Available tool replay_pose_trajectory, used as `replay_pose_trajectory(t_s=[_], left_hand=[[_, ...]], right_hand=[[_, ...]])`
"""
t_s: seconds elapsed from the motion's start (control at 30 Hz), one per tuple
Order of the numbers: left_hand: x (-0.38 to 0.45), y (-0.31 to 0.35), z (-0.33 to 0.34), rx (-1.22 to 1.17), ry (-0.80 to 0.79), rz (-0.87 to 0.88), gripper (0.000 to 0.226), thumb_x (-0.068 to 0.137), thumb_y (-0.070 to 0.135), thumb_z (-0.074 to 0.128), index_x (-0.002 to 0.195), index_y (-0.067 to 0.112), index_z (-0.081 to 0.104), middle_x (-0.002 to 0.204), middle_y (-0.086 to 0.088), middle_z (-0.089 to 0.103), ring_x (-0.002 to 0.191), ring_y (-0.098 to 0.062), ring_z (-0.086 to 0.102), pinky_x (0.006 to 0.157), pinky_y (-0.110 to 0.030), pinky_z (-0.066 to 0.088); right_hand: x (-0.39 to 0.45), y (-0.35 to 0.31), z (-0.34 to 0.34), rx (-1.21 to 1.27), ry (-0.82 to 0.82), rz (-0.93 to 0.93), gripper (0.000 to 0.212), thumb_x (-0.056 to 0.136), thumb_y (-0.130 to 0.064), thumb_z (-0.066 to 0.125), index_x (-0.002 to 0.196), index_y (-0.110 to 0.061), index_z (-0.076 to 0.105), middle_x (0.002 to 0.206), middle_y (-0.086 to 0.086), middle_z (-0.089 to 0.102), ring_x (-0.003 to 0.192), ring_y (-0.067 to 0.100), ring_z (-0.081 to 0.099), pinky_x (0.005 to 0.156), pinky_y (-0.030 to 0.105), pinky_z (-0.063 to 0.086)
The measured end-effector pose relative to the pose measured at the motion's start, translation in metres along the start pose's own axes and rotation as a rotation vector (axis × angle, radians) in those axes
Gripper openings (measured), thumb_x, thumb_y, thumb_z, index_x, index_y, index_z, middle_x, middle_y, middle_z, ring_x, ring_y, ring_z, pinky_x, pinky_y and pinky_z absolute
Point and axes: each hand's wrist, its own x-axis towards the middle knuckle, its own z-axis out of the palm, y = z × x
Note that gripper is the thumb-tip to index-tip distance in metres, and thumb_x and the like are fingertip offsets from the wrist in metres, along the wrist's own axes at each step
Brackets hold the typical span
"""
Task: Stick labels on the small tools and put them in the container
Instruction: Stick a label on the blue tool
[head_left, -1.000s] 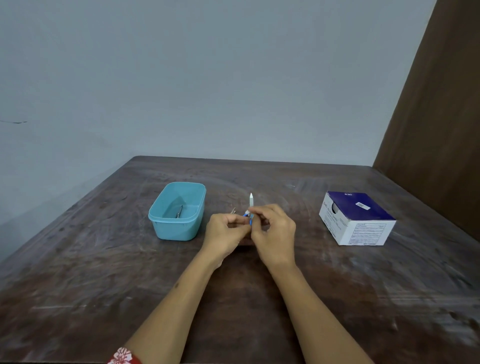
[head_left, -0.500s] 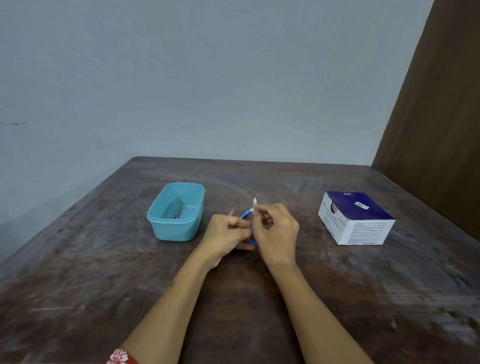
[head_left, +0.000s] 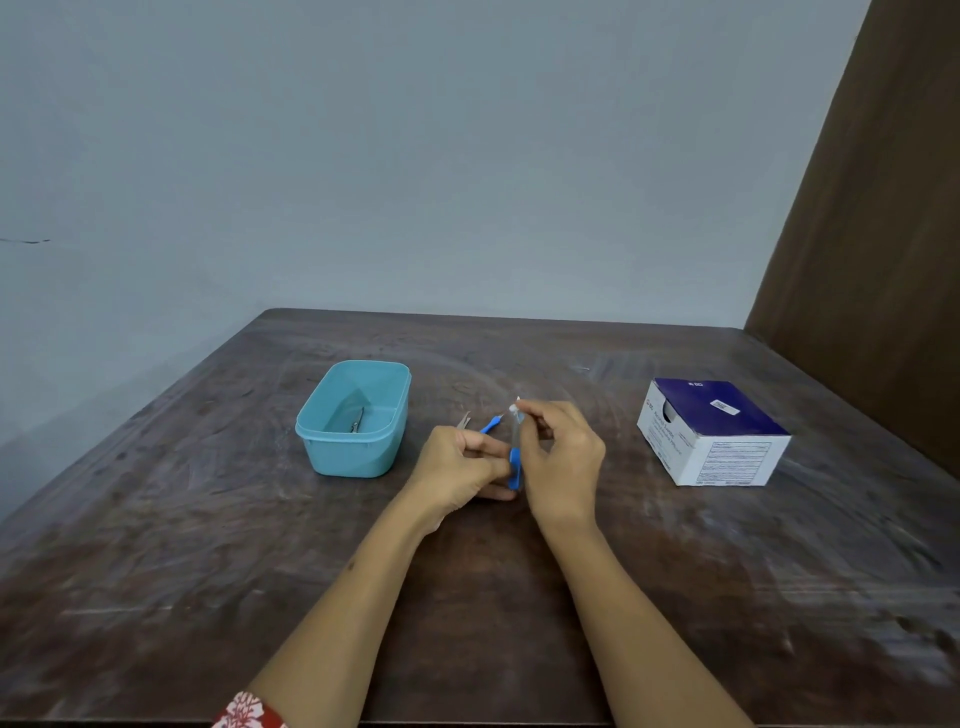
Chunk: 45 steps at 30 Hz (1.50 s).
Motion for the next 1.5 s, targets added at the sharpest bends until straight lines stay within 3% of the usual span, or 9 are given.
replay_pose_trajectory(t_s=[0.13, 0.33, 0.53, 0.67, 0.8, 1.0, 1.17, 1.37, 1.5], left_hand=[[0.0019, -0.0019, -0.0006, 0.005, 0.052, 0.044, 0.017, 0.08, -0.009, 0.061, 0.092, -0.003, 0.07, 0.081, -0.017, 0.07, 0.071, -0.021, 0.069, 0.067, -0.031, 0.059], [0.0003, -0.0002, 0.0001, 0.06, -0.011, 0.012, 0.017, 0.079, -0.01, 0.062, 0.095, -0.008, 0.067, 0.084, -0.021, 0.07, 0.072, -0.023, 0.07, 0.064, -0.028, 0.059], [0.0016, -0.0013, -0.0007, 0.052, 0.02, 0.026, 0.016, 0.078, -0.011, 0.061, 0.092, -0.006, 0.069, 0.081, -0.018, 0.07, 0.07, -0.022, 0.07, 0.065, -0.03, 0.059], [-0.0014, 0.0001, 0.0009, 0.085, -0.051, -0.008, 0.015, 0.078, -0.012, 0.062, 0.089, -0.005, 0.069, 0.08, -0.02, 0.07, 0.067, -0.022, 0.07, 0.061, -0.027, 0.059], [-0.0006, 0.0002, 0.0006, 0.065, 0.007, 0.027, 0.017, 0.08, -0.011, 0.06, 0.095, -0.009, 0.068, 0.088, -0.025, 0.069, 0.073, -0.024, 0.07, 0.064, -0.027, 0.059], [-0.0013, 0.0004, 0.0011, 0.063, -0.031, -0.004, 0.015, 0.078, -0.013, 0.061, 0.089, -0.005, 0.068, 0.077, -0.017, 0.069, 0.064, -0.021, 0.07, 0.061, -0.027, 0.059], [-0.0012, 0.0002, 0.0009, 0.039, 0.03, 0.051, 0.015, 0.079, -0.014, 0.059, 0.087, -0.005, 0.069, 0.076, -0.017, 0.068, 0.065, -0.018, 0.069, 0.06, -0.025, 0.058], [-0.002, 0.0017, 0.0011, 0.072, -0.042, 0.005, 0.016, 0.079, -0.012, 0.061, 0.089, -0.003, 0.069, 0.077, -0.015, 0.07, 0.067, -0.02, 0.07, 0.062, -0.027, 0.059], [-0.0013, -0.0001, 0.001, 0.066, 0.013, 0.045, 0.017, 0.079, -0.013, 0.058, 0.088, -0.005, 0.069, 0.077, -0.016, 0.069, 0.068, -0.019, 0.069, 0.062, -0.025, 0.058]], right_hand=[[-0.0029, -0.0019, 0.0018, -0.014, -0.037, 0.031, 0.015, 0.071, 0.001, 0.067, 0.077, -0.012, 0.072, 0.074, -0.002, 0.063, 0.06, 0.004, 0.056, 0.061, 0.014, 0.048], [0.0009, -0.0004, -0.0003, -0.004, 0.039, 0.01, 0.017, 0.078, 0.006, 0.063, 0.087, -0.005, 0.073, 0.084, 0.003, 0.066, 0.069, 0.005, 0.058, 0.068, 0.003, 0.042], [-0.0011, -0.0015, 0.0003, -0.012, 0.0, 0.027, 0.014, 0.073, 0.002, 0.067, 0.08, -0.009, 0.072, 0.077, -0.001, 0.064, 0.061, 0.005, 0.056, 0.062, 0.009, 0.046], [0.0022, -0.0005, -0.0007, -0.025, 0.086, -0.008, 0.017, 0.079, 0.007, 0.062, 0.086, -0.004, 0.073, 0.083, 0.003, 0.065, 0.074, 0.003, 0.056, 0.067, 0.0, 0.04], [-0.0006, -0.0016, -0.0001, -0.026, 0.002, 0.027, 0.014, 0.071, 0.002, 0.067, 0.078, -0.01, 0.072, 0.075, 0.002, 0.064, 0.058, 0.004, 0.054, 0.06, 0.007, 0.044], [0.0017, 0.0001, -0.0009, -0.019, 0.062, 0.005, 0.018, 0.08, 0.007, 0.062, 0.087, -0.005, 0.073, 0.085, 0.002, 0.065, 0.07, 0.003, 0.058, 0.067, 0.002, 0.042], [-0.0014, -0.0018, 0.001, -0.017, 0.0, 0.034, 0.016, 0.071, 0.003, 0.068, 0.078, -0.01, 0.072, 0.074, -0.003, 0.061, 0.064, 0.002, 0.056, 0.06, 0.006, 0.043], [0.0016, -0.0014, -0.0014, -0.036, 0.055, -0.003, 0.018, 0.08, 0.006, 0.062, 0.088, -0.006, 0.072, 0.084, 0.004, 0.065, 0.069, 0.005, 0.057, 0.067, 0.005, 0.044], [-0.0007, -0.003, -0.0011, -0.014, -0.012, 0.044, 0.015, 0.072, 0.003, 0.066, 0.078, -0.009, 0.071, 0.075, -0.003, 0.061, 0.06, 0.002, 0.054, 0.06, 0.005, 0.043]])
